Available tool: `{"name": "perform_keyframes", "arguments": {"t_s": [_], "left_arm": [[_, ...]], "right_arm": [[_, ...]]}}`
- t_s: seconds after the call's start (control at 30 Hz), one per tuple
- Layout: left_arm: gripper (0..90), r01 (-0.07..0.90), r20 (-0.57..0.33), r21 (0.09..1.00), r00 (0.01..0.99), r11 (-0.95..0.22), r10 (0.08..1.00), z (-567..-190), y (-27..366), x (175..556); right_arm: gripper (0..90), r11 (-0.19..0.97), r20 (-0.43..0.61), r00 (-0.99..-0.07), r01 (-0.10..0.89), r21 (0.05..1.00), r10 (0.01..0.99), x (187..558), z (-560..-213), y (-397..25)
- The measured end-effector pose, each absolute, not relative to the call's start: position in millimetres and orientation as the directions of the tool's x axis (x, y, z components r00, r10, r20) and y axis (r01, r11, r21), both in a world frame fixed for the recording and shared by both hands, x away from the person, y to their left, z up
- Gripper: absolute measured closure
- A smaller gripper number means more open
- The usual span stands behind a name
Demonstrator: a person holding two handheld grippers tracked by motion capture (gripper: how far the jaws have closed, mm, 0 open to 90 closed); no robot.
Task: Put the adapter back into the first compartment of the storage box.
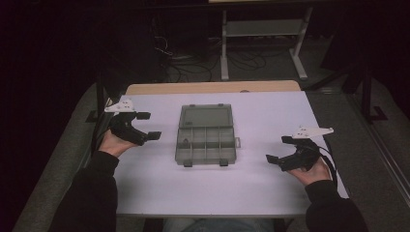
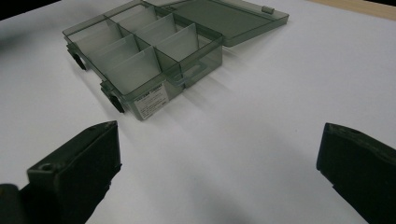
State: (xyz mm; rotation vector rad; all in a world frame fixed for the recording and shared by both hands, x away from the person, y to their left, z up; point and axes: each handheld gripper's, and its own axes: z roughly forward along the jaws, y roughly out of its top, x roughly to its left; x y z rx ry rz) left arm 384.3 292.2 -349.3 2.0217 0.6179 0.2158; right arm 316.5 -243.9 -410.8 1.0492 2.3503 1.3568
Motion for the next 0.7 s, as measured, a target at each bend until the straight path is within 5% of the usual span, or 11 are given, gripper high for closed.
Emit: {"name": "perform_keyframes", "arguments": {"t_s": [0.7], "left_arm": [[0.0, 0.341, -0.091, 0.877, 0.810, -0.339, 0.579, -363, 322, 360]], "right_arm": [[0.0, 0.317, 0.142, -0.720, 0.463, 0.828, 0.679, 317, -411, -243]]}}
